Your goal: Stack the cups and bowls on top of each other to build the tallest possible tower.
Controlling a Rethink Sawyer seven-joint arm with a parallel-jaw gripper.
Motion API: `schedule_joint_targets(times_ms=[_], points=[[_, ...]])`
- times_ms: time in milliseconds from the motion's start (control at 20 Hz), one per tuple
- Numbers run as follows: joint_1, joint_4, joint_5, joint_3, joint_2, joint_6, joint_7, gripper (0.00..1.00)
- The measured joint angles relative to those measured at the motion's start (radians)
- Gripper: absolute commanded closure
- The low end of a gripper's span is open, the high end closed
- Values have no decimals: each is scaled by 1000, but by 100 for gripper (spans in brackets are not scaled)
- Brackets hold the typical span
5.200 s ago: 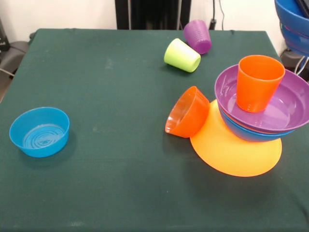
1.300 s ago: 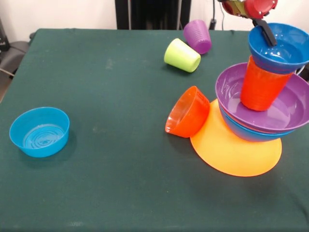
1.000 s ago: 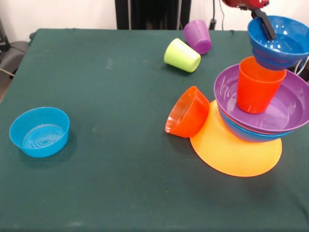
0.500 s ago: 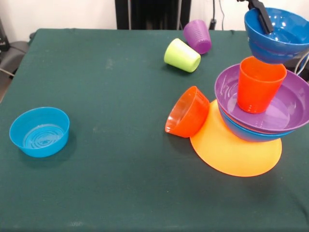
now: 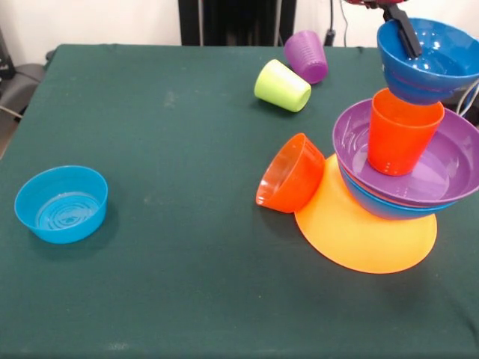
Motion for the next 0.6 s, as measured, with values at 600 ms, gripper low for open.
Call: schedule_joint_targets(times_ms=[600], points=[[0, -7, -19, -5, 45, 0, 0, 100]])
